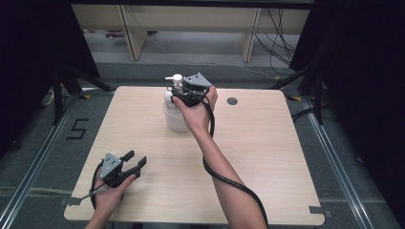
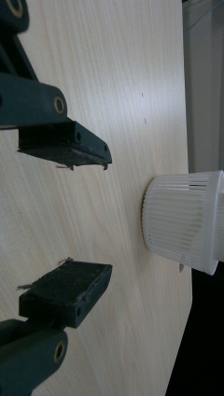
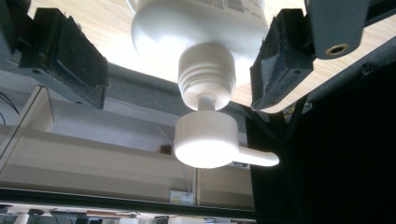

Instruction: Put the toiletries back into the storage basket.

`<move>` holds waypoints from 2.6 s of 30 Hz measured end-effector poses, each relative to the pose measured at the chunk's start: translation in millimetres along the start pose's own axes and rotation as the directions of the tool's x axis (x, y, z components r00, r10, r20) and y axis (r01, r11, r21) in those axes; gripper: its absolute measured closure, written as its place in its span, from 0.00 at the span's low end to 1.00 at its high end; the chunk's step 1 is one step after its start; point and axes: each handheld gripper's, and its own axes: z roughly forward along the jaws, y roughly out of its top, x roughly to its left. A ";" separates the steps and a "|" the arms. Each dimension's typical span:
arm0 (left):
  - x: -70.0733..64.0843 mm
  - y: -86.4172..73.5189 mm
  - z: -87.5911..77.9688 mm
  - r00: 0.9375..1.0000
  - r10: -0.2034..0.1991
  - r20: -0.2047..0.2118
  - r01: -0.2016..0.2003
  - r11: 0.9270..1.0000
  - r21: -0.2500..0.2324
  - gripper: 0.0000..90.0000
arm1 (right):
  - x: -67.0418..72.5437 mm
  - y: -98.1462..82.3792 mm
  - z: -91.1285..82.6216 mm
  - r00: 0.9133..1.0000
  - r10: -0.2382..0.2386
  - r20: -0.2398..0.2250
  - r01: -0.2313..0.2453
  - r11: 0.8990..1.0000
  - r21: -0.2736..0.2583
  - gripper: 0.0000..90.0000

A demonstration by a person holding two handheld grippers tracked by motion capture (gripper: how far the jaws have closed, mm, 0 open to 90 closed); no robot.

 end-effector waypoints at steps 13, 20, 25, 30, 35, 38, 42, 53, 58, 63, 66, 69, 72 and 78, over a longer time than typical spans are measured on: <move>-0.5 0.1 -0.1 1.000 0.005 -0.001 -0.005 1.000 0.003 0.44 | -7.4 -10.9 -17.8 0.999 -0.031 -0.015 0.031 0.999 0.029 0.22; -0.8 0.1 0.0 1.000 0.004 -0.002 -0.004 1.000 0.005 0.44 | -13.4 -17.3 -31.3 0.999 -0.024 -0.031 0.026 0.999 0.041 0.23; -1.5 0.7 -1.2 1.000 0.006 -0.013 -0.005 1.000 0.020 0.44 | -17.9 -23.2 -40.0 0.998 -0.030 -0.047 0.032 0.998 0.049 0.24; -1.7 0.6 -1.1 1.000 0.004 -0.010 -0.004 1.000 0.018 0.44 | -23.4 -30.5 -48.3 0.997 -0.045 -0.059 0.048 0.998 0.037 0.26; -2.0 0.6 -1.1 1.000 0.004 -0.010 -0.003 1.000 0.018 0.44 | -27.5 -36.8 -55.8 0.997 -0.027 -0.069 0.030 0.998 0.052 0.26; -2.2 0.5 -0.8 1.000 0.003 -0.012 -0.003 1.000 0.018 0.44 | -31.6 -42.9 -64.1 0.997 -0.026 -0.072 0.032 0.997 0.074 0.28; -2.2 0.5 -1.1 1.000 0.002 -0.011 -0.002 1.000 0.017 0.44 | -35.7 -51.7 -72.0 0.996 -0.026 -0.083 0.033 0.996 0.085 0.29; -2.7 0.5 -0.6 1.000 0.000 -0.016 0.000 1.000 0.018 0.44 | -55.2 -80.6 -92.4 0.995 -0.047 -0.084 0.057 0.990 0.126 0.33; -2.9 0.5 -0.7 1.000 0.001 -0.017 -0.001 1.000 0.017 0.44 | -63.5 -90.7 -103.3 0.996 -0.025 -0.087 0.037 0.990 0.138 0.33; -3.0 0.4 -0.8 1.000 0.003 -0.016 -0.003 1.000 0.017 0.44 | -72.4 -103.3 -114.7 0.997 -0.015 -0.076 0.026 0.988 0.151 0.33; -3.3 0.4 -0.8 1.000 0.003 -0.016 -0.003 1.000 0.017 0.44 | -78.6 -112.9 -121.8 0.997 -0.017 -0.069 0.027 0.987 0.156 0.33; -3.5 0.4 -0.8 1.000 0.006 -0.018 -0.006 1.000 0.019 0.44 | -83.9 -120.9 -129.3 0.998 -0.018 -0.067 0.028 0.987 0.156 0.33; -3.7 0.0 0.2 1.000 0.006 -0.013 -0.005 1.000 0.007 0.44 | -88.6 -130.2 -138.0 0.998 0.012 -0.063 -0.002 0.987 0.161 0.34; -4.1 0.0 0.2 1.000 0.010 -0.014 -0.010 1.000 0.009 0.44 | -101.9 -149.5 -155.4 0.998 0.025 -0.055 -0.016 0.988 0.156 0.34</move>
